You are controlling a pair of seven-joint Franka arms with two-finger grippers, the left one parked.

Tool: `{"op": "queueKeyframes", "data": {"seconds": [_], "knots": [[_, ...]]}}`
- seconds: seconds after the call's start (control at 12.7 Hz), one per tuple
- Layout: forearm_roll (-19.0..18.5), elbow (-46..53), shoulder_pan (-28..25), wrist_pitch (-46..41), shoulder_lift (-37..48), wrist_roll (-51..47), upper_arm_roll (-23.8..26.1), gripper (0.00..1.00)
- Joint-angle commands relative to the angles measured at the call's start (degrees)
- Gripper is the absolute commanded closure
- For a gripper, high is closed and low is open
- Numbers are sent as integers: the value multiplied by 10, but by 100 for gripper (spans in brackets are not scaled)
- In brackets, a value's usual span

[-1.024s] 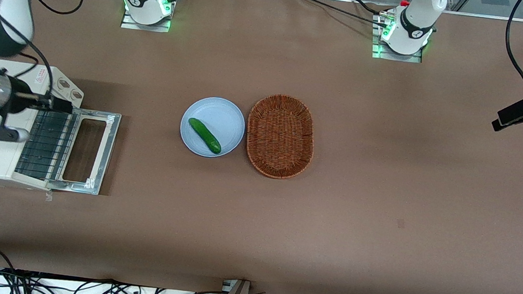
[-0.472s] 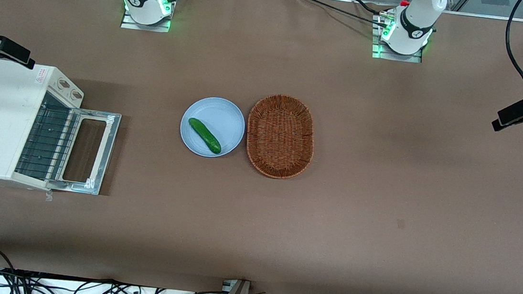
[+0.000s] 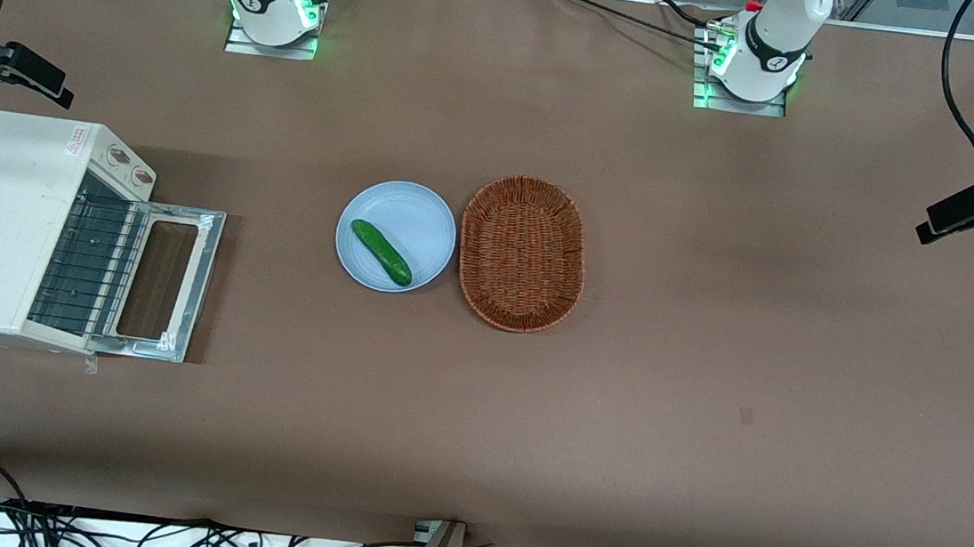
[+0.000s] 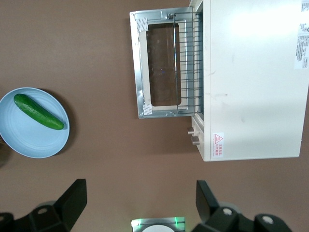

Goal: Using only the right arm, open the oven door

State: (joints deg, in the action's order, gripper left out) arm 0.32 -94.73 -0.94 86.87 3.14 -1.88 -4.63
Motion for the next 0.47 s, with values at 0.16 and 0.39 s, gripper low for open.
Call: {"op": "queueKeyframes", "data": {"seconds": [0.16, 0.39], "knots": [[12, 46, 7, -5, -37, 9, 0, 0], [13, 46, 7, -4, -37, 6, 0, 0]]}}
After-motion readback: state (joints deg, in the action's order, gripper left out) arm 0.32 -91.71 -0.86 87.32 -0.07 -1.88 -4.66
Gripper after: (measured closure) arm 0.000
